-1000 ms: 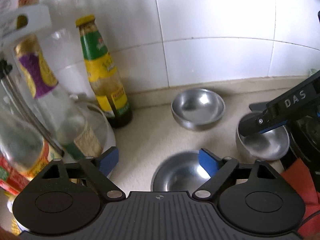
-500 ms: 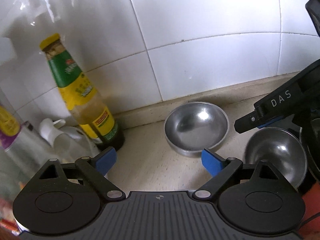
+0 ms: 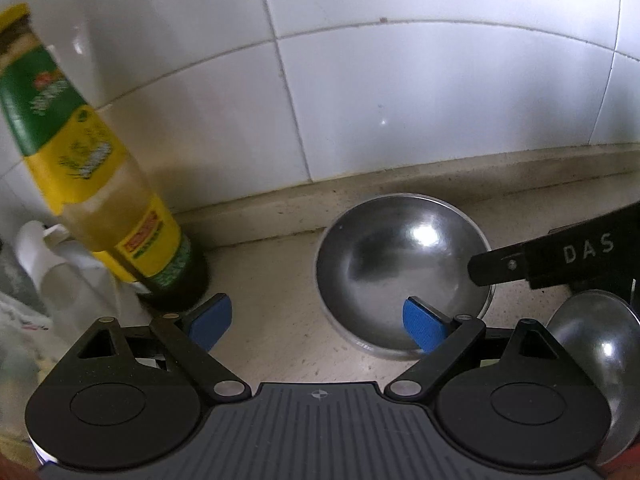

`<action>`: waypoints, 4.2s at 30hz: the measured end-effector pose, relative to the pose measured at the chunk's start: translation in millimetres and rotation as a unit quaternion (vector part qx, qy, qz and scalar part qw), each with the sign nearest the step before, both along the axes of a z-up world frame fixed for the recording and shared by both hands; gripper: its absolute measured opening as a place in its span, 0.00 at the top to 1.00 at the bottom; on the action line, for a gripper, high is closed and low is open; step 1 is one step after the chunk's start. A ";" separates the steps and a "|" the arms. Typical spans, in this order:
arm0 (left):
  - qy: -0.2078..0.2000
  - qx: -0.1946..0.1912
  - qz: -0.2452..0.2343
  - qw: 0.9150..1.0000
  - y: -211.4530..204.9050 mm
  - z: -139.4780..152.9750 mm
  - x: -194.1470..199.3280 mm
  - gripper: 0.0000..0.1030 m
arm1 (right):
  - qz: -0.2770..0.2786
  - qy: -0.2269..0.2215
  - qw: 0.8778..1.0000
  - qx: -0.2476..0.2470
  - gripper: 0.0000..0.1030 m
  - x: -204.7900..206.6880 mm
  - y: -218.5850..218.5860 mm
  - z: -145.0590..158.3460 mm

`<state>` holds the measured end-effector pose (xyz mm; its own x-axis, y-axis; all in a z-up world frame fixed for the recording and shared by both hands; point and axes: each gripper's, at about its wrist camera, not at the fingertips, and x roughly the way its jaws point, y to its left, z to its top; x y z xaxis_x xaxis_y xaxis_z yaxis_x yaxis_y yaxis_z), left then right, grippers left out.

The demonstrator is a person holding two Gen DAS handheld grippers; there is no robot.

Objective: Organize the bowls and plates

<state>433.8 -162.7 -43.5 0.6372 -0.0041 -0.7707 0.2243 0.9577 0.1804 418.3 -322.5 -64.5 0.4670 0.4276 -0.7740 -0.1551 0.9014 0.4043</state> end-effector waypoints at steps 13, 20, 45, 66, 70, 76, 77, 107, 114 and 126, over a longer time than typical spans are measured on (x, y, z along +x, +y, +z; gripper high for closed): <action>0.032 -0.001 -0.008 0.999 -5.6 -23.9 22.2 0.19 | 0.023 0.004 1.000 -0.013 0.62 14.2 9.6 -14.7; 0.040 0.004 -0.015 0.999 -7.6 -32.3 27.0 0.24 | 0.031 0.008 0.999 -0.015 0.62 17.1 11.7 -20.0; 0.044 -0.027 -0.038 0.998 -11.8 -40.3 30.2 0.37 | 0.041 0.031 0.998 0.023 0.79 23.5 19.9 -28.1; -0.008 -0.043 -0.022 0.999 4.6 22.1 -7.7 0.36 | 0.031 0.007 0.998 0.057 0.79 -2.6 18.9 28.4; -0.030 -0.043 -0.020 0.998 11.7 41.5 -29.1 0.35 | 0.040 -0.012 0.998 0.054 0.79 -22.8 25.1 52.3; -0.062 -0.039 -0.017 0.997 18.7 70.2 -71.2 0.32 | 0.052 -0.037 0.997 0.052 0.79 -56.5 39.2 83.9; -0.067 -0.039 -0.016 0.997 20.6 73.8 -79.1 0.31 | 0.054 -0.040 0.996 0.052 0.79 -62.8 41.3 87.8; 0.038 -0.060 0.009 0.997 57.0 -0.7 -139.2 0.26 | 0.093 0.061 0.994 0.018 0.78 -131.1 83.2 14.4; 0.038 -0.060 0.008 0.997 58.3 -4.5 -131.4 0.26 | 0.096 0.064 0.993 0.012 0.78 -124.4 90.3 12.1; 0.048 -0.063 0.014 0.997 64.7 -8.4 -119.0 0.25 | 0.081 0.074 0.994 0.021 0.78 -113.3 85.7 4.4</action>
